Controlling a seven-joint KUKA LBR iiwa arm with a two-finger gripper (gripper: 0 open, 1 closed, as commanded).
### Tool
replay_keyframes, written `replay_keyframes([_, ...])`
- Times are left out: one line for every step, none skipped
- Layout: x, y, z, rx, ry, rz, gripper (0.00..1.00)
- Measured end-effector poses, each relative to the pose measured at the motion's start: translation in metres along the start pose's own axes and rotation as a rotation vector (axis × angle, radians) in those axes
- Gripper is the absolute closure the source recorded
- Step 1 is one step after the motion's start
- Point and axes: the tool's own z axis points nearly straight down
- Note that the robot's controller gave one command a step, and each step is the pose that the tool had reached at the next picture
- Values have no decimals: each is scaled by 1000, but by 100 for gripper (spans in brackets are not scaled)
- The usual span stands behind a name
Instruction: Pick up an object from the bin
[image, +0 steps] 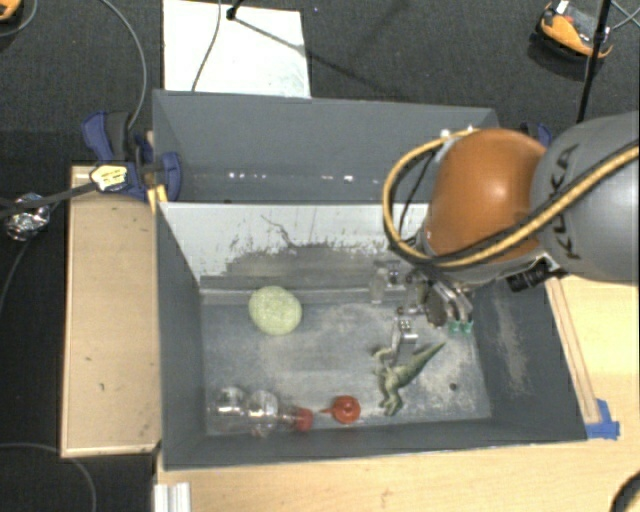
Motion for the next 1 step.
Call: replay_keyframes([-1,0,-4,0,-8,1,0])
